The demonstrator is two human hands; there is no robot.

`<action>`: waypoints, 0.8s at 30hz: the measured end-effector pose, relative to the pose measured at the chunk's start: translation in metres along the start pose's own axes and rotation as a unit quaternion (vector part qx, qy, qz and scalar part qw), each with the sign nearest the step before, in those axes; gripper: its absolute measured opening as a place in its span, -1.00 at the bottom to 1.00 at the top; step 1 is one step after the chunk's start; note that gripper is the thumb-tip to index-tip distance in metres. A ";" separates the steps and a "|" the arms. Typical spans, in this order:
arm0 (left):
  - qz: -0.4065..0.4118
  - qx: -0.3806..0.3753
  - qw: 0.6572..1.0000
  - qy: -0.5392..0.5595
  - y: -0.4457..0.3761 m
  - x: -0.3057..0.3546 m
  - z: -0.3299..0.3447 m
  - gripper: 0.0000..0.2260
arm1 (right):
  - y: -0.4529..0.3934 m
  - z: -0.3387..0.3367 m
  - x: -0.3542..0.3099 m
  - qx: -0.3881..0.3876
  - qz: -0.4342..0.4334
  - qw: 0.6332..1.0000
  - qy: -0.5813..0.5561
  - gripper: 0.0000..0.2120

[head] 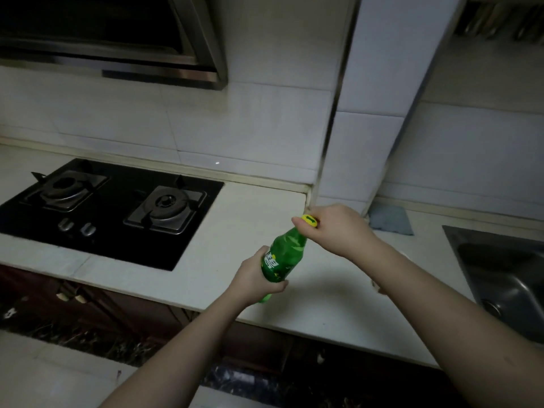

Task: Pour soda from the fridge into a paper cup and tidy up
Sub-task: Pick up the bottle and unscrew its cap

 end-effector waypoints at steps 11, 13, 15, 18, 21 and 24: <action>0.021 0.084 0.994 -0.064 0.008 0.075 0.096 -0.55 | 0.062 -0.022 0.130 -0.051 0.177 0.983 -0.005 -0.42; 0.009 0.061 0.997 -0.038 0.008 0.083 0.118 -0.55 | 0.069 -0.029 0.138 -0.031 0.163 0.986 -0.018 -0.45; 0.005 0.026 1.000 -0.014 0.007 0.088 0.139 -0.55 | 0.077 -0.038 0.143 -0.009 0.135 0.991 -0.021 -0.47; 0.023 -0.042 0.999 -0.011 0.002 0.100 0.165 -0.49 | 0.088 -0.049 0.153 0.010 0.069 0.997 -0.013 -0.48; 0.042 -0.125 0.991 -0.029 0.000 0.114 0.183 -0.51 | 0.099 -0.051 0.158 -0.032 -0.035 0.999 -0.013 -0.53; 0.036 -0.199 0.978 -0.053 0.006 0.115 0.204 -0.61 | 0.111 -0.044 0.159 -0.100 -0.132 0.984 -0.062 -0.59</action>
Point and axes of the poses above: each hand's wrist, its own y-axis away from the middle knuckle, its own z-axis out of the palm, x = y × z, the point moved 10 cm from there along -y, towards the middle knuckle, and after that the axes turned 2 degrees about -y, right-handed, at the moved point
